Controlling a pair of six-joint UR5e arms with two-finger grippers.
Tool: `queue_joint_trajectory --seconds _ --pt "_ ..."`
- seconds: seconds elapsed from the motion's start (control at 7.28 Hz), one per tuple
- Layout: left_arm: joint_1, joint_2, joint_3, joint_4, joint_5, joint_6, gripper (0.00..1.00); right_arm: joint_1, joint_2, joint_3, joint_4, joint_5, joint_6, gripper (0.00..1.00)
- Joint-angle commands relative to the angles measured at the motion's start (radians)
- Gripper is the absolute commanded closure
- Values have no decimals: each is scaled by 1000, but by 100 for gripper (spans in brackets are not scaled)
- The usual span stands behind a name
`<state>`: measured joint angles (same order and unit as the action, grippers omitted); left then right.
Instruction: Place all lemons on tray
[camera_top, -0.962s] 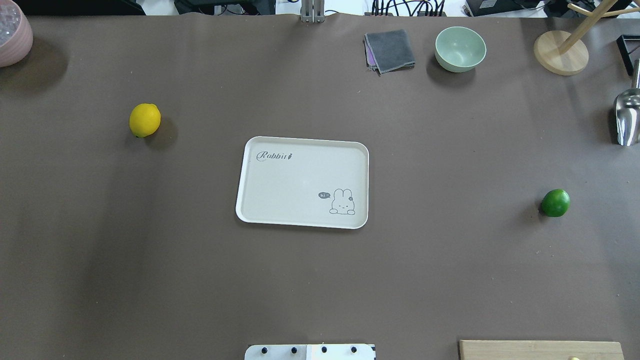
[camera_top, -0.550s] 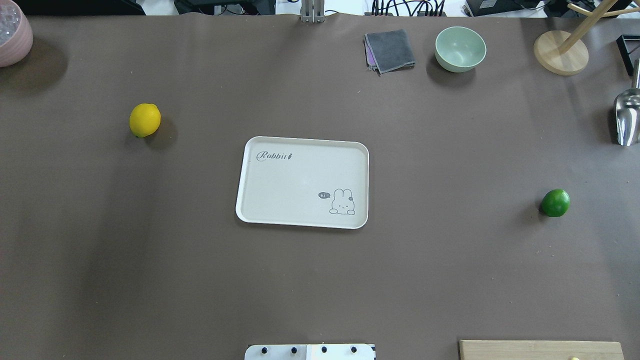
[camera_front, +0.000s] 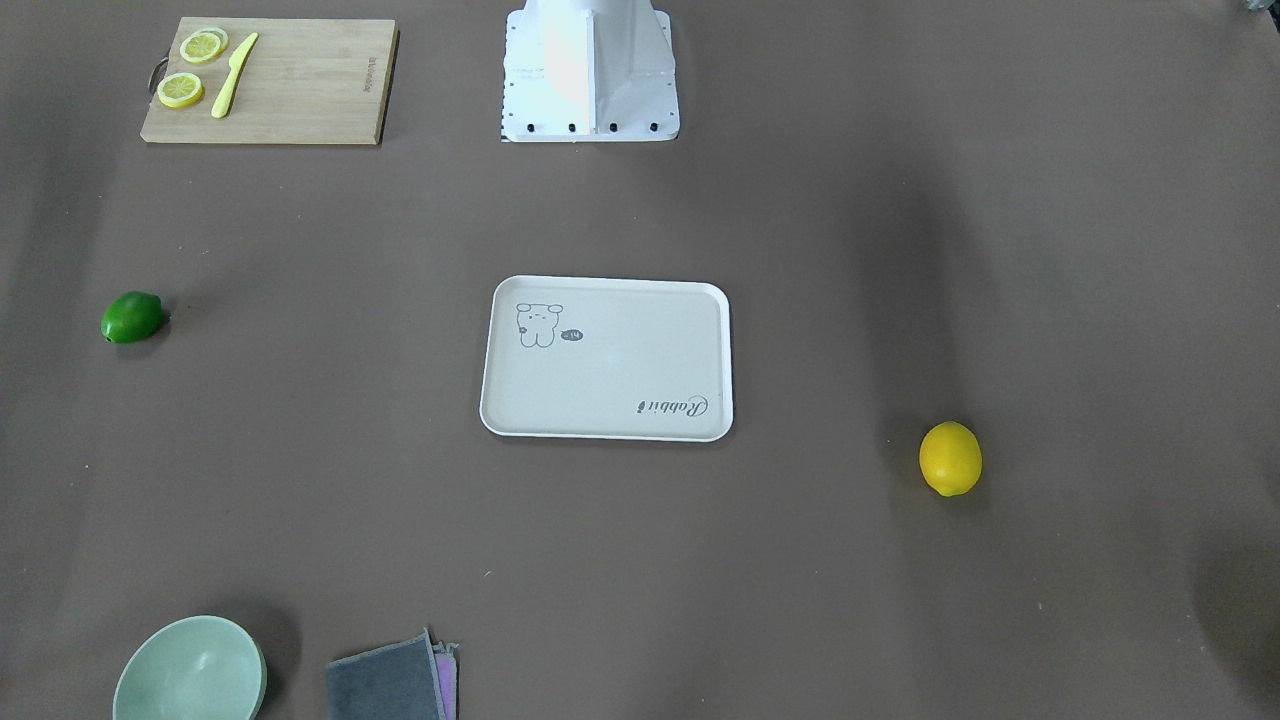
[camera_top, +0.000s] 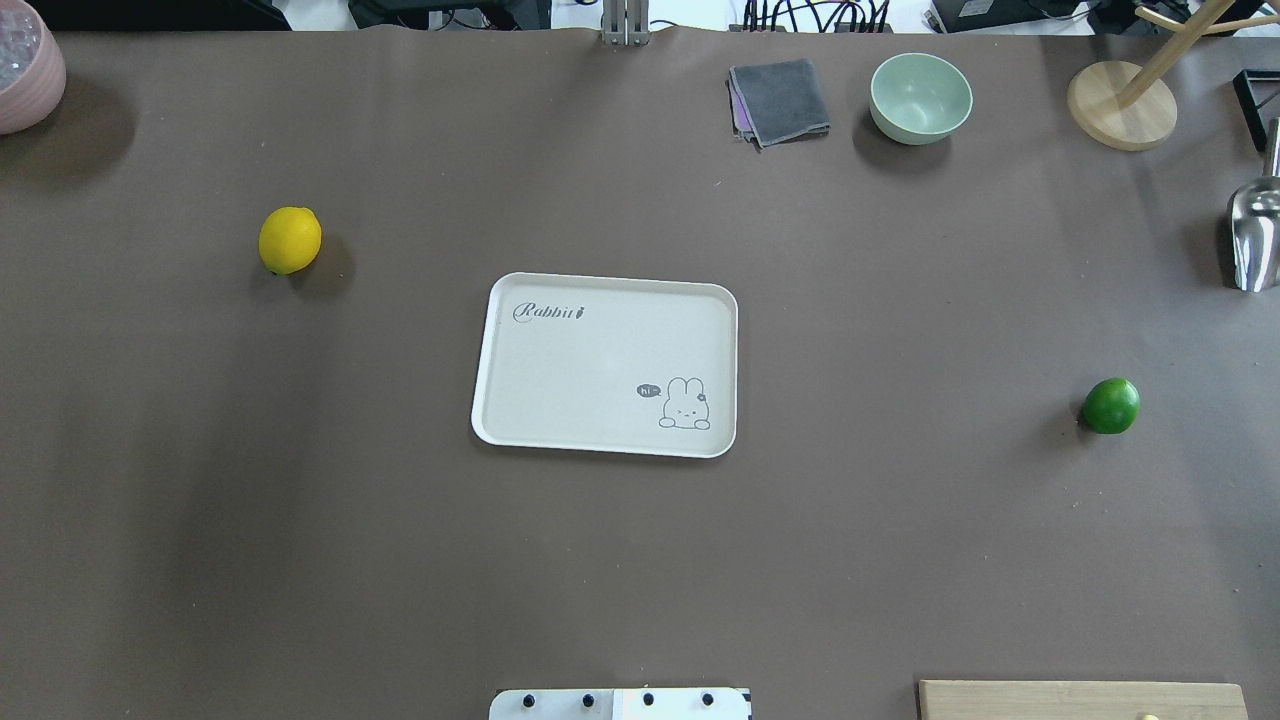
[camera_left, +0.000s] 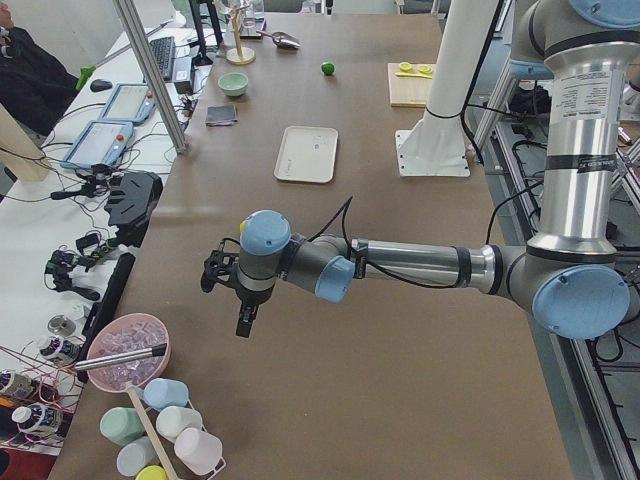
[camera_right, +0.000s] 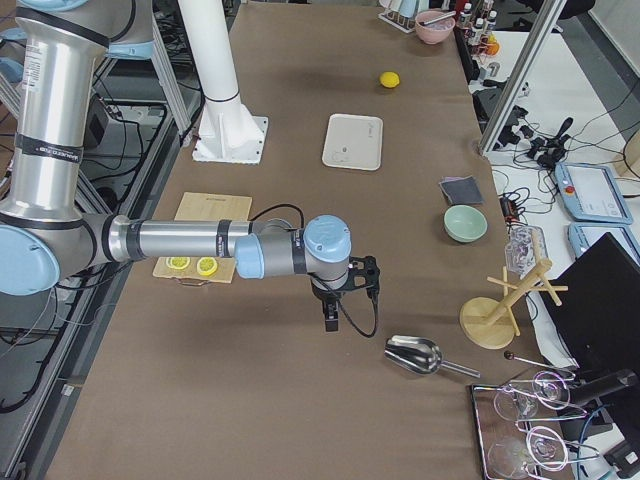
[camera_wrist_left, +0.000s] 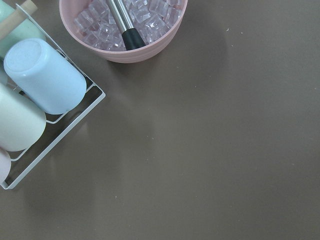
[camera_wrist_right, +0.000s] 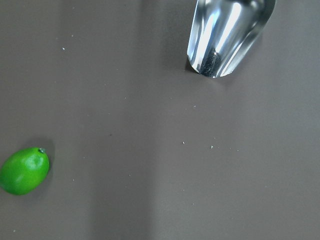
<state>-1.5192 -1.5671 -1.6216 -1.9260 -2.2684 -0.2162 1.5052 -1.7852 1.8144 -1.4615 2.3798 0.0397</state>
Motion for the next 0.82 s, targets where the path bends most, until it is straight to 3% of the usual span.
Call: queue_joint_trajectory --seconds 0.0,0.69 --pt "1 2 5 -1 -5 0 2 0 0 2 0 4 2 0" --pt "7 -1 -15 -45 -68 3 2 0 3 -4 9 35 2 0"
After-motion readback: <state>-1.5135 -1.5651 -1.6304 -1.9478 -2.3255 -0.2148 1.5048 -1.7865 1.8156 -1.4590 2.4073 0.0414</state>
